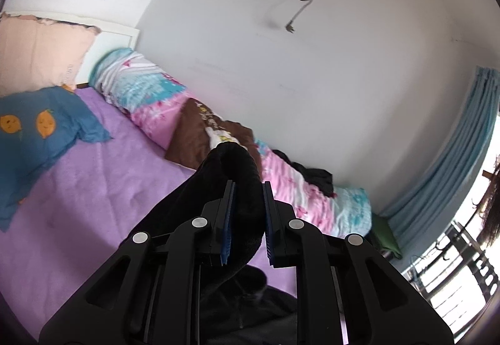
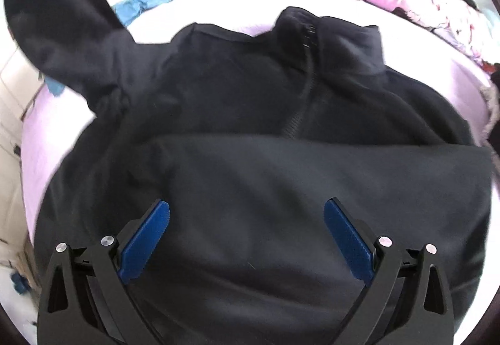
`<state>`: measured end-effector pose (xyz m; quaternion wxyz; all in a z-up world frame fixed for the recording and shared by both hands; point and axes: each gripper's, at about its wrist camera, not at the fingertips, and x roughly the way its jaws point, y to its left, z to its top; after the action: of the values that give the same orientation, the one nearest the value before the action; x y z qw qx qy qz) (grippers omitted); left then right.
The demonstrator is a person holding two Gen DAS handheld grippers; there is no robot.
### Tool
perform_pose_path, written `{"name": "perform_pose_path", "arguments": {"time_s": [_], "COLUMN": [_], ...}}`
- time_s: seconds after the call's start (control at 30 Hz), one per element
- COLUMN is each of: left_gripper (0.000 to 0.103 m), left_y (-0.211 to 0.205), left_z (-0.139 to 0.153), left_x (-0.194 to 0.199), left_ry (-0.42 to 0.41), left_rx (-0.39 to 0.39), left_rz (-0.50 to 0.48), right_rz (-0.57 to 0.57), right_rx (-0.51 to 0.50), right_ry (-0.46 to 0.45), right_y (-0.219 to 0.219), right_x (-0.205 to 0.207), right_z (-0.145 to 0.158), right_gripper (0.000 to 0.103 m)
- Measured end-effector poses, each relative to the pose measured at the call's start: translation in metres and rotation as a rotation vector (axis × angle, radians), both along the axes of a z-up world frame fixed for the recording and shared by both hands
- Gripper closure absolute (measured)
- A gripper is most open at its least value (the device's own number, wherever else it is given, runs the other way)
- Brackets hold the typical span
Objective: Fold large clothes
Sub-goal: 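Lift the sleeve with the left gripper and carry it over the jacket body, then lay the sleeve across the jacket body and open the left gripper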
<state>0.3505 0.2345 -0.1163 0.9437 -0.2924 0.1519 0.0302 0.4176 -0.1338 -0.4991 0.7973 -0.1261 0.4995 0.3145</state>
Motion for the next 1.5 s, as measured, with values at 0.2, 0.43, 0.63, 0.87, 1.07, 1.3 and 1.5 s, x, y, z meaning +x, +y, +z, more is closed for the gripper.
{"name": "perform_pose_path", "arguments": {"time_s": [0.2, 0.43, 0.63, 0.87, 1.07, 1.3, 1.5], "left_gripper": [0.087, 0.087, 0.087, 0.087, 0.087, 0.087, 0.087], "left_y": [-0.044, -0.079, -0.105, -0.141, -0.173, -0.216, -0.247], "left_z": [0.002, -0.008, -0.023, -0.039, -0.052, -0.083, -0.115], "left_x": [0.018, 0.036, 0.054, 0.068, 0.078, 0.089, 0.095], "left_ry": [0.011, 0.036, 0.102, 0.139, 0.168, 0.213, 0.275], "left_rx": [0.026, 0.051, 0.075, 0.080, 0.084, 0.138, 0.148], "left_rz": [-0.045, -0.083, -0.109, -0.160, -0.207, -0.276, -0.332], "right_rz": [0.000, 0.049, 0.008, -0.044, -0.071, -0.116, -0.135], "right_rx": [-0.110, -0.181, -0.177, -0.154, -0.147, -0.124, -0.113], "right_ry": [-0.064, -0.045, -0.015, -0.019, -0.012, -0.007, -0.007], "right_y": [-0.048, -0.090, -0.118, -0.138, -0.157, -0.180, -0.193], "right_x": [-0.023, -0.057, -0.074, -0.080, -0.084, -0.084, -0.082], "right_z": [0.013, 0.001, -0.007, -0.005, -0.005, -0.002, -0.002], "right_gripper": [0.006, 0.006, 0.006, 0.006, 0.006, 0.006, 0.006]}}
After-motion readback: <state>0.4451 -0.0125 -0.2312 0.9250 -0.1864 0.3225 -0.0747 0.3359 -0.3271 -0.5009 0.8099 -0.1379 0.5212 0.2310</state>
